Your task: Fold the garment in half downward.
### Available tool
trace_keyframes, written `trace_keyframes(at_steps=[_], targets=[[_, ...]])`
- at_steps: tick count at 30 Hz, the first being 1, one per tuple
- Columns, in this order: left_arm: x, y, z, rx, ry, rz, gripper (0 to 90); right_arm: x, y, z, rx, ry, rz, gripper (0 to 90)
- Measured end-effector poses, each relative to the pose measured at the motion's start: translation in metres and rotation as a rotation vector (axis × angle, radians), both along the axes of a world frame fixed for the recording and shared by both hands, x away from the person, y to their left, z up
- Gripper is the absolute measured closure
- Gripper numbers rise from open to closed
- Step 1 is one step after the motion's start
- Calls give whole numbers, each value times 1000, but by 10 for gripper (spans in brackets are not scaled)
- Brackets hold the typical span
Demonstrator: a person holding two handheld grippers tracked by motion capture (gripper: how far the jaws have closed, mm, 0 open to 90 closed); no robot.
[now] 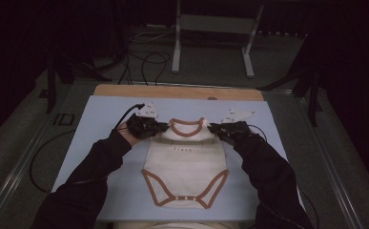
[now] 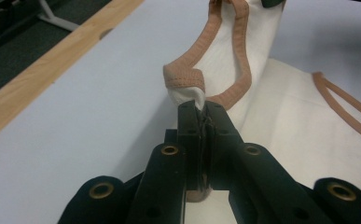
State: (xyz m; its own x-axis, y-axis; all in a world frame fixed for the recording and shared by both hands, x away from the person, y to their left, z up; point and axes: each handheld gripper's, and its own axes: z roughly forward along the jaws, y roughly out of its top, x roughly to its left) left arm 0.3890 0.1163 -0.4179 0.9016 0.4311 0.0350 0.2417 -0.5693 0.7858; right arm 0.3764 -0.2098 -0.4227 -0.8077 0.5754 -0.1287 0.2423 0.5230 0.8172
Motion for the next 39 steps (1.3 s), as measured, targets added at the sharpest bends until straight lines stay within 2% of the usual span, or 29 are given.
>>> trace_keyframes(at_steps=[4, 6, 7, 14, 18, 20, 29, 34, 39], targets=[[-13, 0, -5, 13, -1, -24, 871, -13, -3, -6, 15, 8, 0, 828], [-13, 0, -5, 13, -1, -24, 870, -16, -3, -7, 10, 8, 3, 828], [-22, 1, -10, 19, 5, -41, 870, -22, -3, -9, 15, 13, 7, 828], [-37, 4, -23, 35, 17, -65, 870, -39, -3, -18, 17, 30, 24, 827], [-43, 6, -28, 33, 36, -75, 870, -47, -5, -24, -1, 34, 27, 827], [-45, 7, -29, 37, 39, -81, 871, -51, -5, -26, 13, 53, 26, 828], [-59, 9, -33, 42, 44, -105, 871, -68, -4, -29, 20, 56, 53, 826], [-69, 9, -39, 60, 50, -129, 871, -75, -5, -35, 24, 78, 59, 826], [-74, 10, -45, 53, 57, -135, 870, -83, -6, -40, 31, 93, 74, 826]])
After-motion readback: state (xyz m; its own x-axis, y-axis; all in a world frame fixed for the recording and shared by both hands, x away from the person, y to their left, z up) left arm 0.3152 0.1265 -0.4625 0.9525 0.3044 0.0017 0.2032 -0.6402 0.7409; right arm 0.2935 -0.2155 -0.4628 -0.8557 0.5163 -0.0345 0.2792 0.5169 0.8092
